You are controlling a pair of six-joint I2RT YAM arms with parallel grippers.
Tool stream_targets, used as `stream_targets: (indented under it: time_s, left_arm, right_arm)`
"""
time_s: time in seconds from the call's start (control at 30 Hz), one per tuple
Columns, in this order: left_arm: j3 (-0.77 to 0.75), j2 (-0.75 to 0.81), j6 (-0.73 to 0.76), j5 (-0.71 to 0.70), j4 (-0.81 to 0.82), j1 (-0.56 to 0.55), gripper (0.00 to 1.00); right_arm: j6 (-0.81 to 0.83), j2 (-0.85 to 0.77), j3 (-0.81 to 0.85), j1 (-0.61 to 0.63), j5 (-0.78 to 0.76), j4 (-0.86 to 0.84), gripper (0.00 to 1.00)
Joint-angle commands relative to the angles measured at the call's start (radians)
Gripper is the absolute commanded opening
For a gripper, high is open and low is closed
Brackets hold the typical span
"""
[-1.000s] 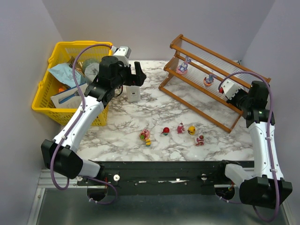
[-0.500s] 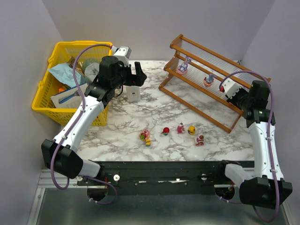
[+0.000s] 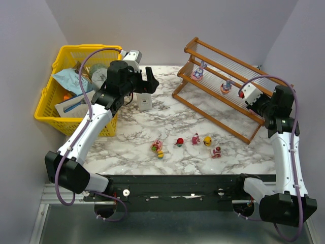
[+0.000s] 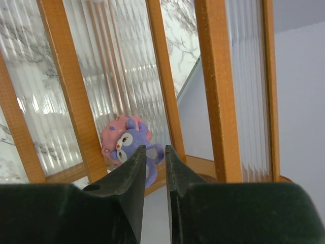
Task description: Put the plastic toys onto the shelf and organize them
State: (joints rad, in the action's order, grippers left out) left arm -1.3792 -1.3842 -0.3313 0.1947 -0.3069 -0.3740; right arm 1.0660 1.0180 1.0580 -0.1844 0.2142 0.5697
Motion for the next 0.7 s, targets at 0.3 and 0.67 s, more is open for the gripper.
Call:
stream_targets:
  time_s: [0.3,0.67]
  left_arm:
    - [-0.008,-0.007,-0.018,0.063,0.031,0.007,0.99]
    - [0.012,-0.047,-0.092,0.229,0.137,-0.009,0.99]
  right_arm:
    - [-0.06,-0.041,0.077,-0.006,0.057,-0.013,0.34]
    - [-0.711,-0.105,0.16,-0.004,0.129,-0.211,0.46]
